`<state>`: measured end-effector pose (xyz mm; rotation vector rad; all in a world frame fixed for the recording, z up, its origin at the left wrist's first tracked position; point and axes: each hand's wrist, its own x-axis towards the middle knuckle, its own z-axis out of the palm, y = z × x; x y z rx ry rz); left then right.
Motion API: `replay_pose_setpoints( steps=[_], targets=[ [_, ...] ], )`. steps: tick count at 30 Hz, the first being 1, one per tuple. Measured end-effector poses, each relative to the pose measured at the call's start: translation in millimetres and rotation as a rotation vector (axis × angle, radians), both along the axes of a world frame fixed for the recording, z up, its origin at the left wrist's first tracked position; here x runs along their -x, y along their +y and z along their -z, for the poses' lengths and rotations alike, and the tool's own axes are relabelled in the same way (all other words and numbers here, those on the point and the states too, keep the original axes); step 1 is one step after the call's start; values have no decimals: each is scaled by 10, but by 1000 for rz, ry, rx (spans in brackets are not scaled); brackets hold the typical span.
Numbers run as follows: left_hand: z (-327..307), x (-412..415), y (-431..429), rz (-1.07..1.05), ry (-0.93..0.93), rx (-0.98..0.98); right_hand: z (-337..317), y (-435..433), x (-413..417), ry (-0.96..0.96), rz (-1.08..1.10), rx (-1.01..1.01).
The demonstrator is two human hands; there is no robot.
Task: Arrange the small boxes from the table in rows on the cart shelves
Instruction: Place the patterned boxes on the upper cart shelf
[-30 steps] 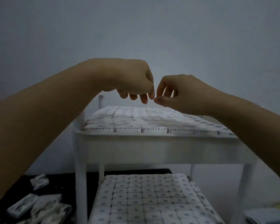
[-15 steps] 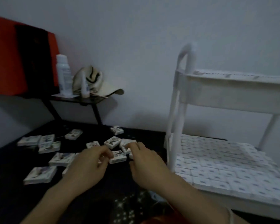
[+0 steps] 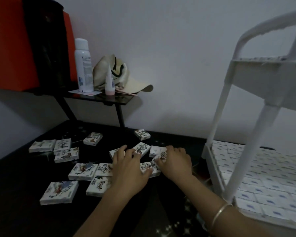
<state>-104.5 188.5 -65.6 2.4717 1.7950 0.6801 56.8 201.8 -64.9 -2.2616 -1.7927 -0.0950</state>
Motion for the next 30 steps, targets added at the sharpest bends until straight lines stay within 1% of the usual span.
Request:
replay_pose_setpoints(
  steps=[2,5,6,9,14,15,16,17,19,20,21,23,24,27,28,30],
  targets=[
    [39,-13,4,18,52,7,0,-59,2,-19,-60,-95],
    [76,-24,-39,56,44,-24,-25,-155,-7,32,-169,-214],
    [75,-27,-62,66,23,-42,-30,-185,-13,89,-199,-239],
    [56,-29,-137,95,-61,-87,-47,-275,-56,349,-251,-247],
    [52,27,-171,158,-229,-45,-93,-456,-148,631,-225,-215],
    [30,47,-186,175,-302,-20,-108,-499,-162,707,-223,-217],
    [-4,75,-208,194,-425,44,-129,-547,-176,777,-223,-219],
    [-50,105,-229,222,-586,169,-153,-601,-189,836,-229,-221],
    [-165,164,-279,319,-905,490,-206,-719,-206,920,-264,-220],
    [-209,195,-304,363,-1010,601,-232,-785,-214,946,-292,-210],
    [-249,219,-329,396,-1071,665,-265,-850,-218,954,-319,-198],
    [-333,247,-404,456,-1111,713,-351,-1009,-208,899,-373,-196],
    [-383,252,-453,479,-1120,721,-404,-1094,-207,820,-394,-217],
    [-601,227,-631,583,-1129,764,-664,-1417,-251,496,-419,-339],
    [-693,199,-700,628,-1118,778,-781,-1533,-291,429,-420,-384],
    [-894,90,-844,698,-1062,782,-1016,-1767,-423,377,-413,-438]
  ],
)
